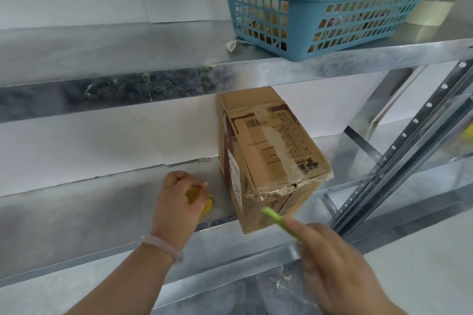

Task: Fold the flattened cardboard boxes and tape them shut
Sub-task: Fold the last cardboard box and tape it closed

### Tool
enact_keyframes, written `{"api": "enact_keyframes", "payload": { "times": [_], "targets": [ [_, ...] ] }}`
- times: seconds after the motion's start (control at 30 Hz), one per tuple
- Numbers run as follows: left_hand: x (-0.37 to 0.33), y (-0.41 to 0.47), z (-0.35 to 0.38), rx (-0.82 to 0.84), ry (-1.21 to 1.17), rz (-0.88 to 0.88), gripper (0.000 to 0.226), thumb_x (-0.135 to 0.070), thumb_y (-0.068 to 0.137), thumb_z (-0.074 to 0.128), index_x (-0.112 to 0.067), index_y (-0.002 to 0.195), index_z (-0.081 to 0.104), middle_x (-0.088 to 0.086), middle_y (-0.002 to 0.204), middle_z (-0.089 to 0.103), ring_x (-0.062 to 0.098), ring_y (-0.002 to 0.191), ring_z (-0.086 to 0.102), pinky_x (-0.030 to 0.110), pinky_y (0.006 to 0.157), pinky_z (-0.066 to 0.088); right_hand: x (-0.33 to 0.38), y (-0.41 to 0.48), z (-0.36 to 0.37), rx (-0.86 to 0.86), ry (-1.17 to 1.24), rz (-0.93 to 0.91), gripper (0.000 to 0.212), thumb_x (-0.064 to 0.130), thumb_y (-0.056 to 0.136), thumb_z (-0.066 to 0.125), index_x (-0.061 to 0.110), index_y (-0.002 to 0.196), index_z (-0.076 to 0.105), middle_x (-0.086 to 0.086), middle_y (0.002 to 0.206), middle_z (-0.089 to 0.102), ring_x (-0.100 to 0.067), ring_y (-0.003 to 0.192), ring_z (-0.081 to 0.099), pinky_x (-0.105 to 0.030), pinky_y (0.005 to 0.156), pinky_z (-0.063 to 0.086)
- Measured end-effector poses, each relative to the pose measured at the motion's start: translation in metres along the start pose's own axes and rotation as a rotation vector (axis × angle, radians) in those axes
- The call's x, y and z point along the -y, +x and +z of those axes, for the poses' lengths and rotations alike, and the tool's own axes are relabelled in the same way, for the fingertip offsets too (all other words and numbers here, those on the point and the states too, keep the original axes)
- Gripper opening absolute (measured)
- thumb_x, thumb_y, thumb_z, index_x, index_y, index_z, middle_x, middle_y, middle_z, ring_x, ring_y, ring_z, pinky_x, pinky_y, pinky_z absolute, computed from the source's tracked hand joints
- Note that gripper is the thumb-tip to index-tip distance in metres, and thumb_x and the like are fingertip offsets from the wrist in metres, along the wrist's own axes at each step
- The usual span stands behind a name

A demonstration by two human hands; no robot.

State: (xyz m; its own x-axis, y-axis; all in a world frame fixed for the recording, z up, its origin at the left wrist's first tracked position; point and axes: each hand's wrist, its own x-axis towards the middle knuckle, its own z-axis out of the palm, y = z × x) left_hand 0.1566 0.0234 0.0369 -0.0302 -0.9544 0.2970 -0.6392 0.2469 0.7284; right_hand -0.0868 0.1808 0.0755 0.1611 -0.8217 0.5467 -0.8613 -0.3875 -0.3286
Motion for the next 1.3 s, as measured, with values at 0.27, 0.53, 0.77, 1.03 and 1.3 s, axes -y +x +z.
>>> {"api": "enact_keyframes", "payload": {
  "times": [0.27,0.53,0.77,1.03,1.3],
  "targets": [
    [0.045,0.030,0.020,-0.137,0.478,0.019,0.012,-0.012,0.073,0.080,-0.023,0.074,0.073,0.003,0.107,0.063,0.030,0.082,0.064,0.040,0.077,0.042,-0.133,0.010,-0.007,-0.108,0.183,0.767,0.045,0.016,0.096,0.047,0.055,0.119,0.044,0.007,0.113,0.055,-0.012,0.095,0.055,-0.039,0.076,0.047],
    [0.084,0.001,0.055,0.118,0.624,-0.234,0.036,-0.033,0.080,0.040,-0.020,0.087,0.073,0.001,0.107,0.067,0.032,0.084,0.062,0.032,0.072,0.051,-0.250,0.061,0.055,0.338,-0.086,0.907,0.032,0.007,0.096,0.049,0.019,0.125,0.056,-0.010,0.101,0.058,-0.021,0.070,0.059,-0.039,0.061,0.054],
    [0.067,-0.006,0.054,0.097,0.501,-0.251,0.031,-0.015,0.085,0.070,-0.014,0.116,0.068,0.006,0.125,0.062,0.034,0.106,0.059,0.038,0.085,0.048,-0.262,0.062,0.069,0.513,-0.335,0.684,0.036,0.036,0.100,0.041,0.031,0.134,0.050,-0.002,0.130,0.054,-0.027,0.115,0.050,-0.049,0.102,0.043],
    [-0.104,-0.037,0.053,-0.261,-0.753,-0.128,0.054,-0.058,0.096,0.039,-0.030,0.142,0.046,-0.004,0.139,0.055,0.015,0.131,0.049,0.027,0.104,0.044,-0.123,0.066,0.013,-0.085,1.003,0.444,0.052,0.050,0.097,0.036,0.039,0.147,0.039,0.018,0.144,0.051,-0.003,0.133,0.047,-0.021,0.106,0.041],
    [-0.143,-0.025,0.078,-0.252,-0.596,-0.136,0.072,-0.029,0.079,0.067,-0.041,0.141,0.033,-0.032,0.117,0.061,-0.004,0.109,0.060,0.013,0.081,0.051,-0.077,0.092,0.024,-0.070,1.132,0.467,0.040,0.022,0.089,0.067,0.037,0.125,0.060,0.012,0.114,0.071,-0.006,0.107,0.066,-0.024,0.085,0.056]
  ]
}}
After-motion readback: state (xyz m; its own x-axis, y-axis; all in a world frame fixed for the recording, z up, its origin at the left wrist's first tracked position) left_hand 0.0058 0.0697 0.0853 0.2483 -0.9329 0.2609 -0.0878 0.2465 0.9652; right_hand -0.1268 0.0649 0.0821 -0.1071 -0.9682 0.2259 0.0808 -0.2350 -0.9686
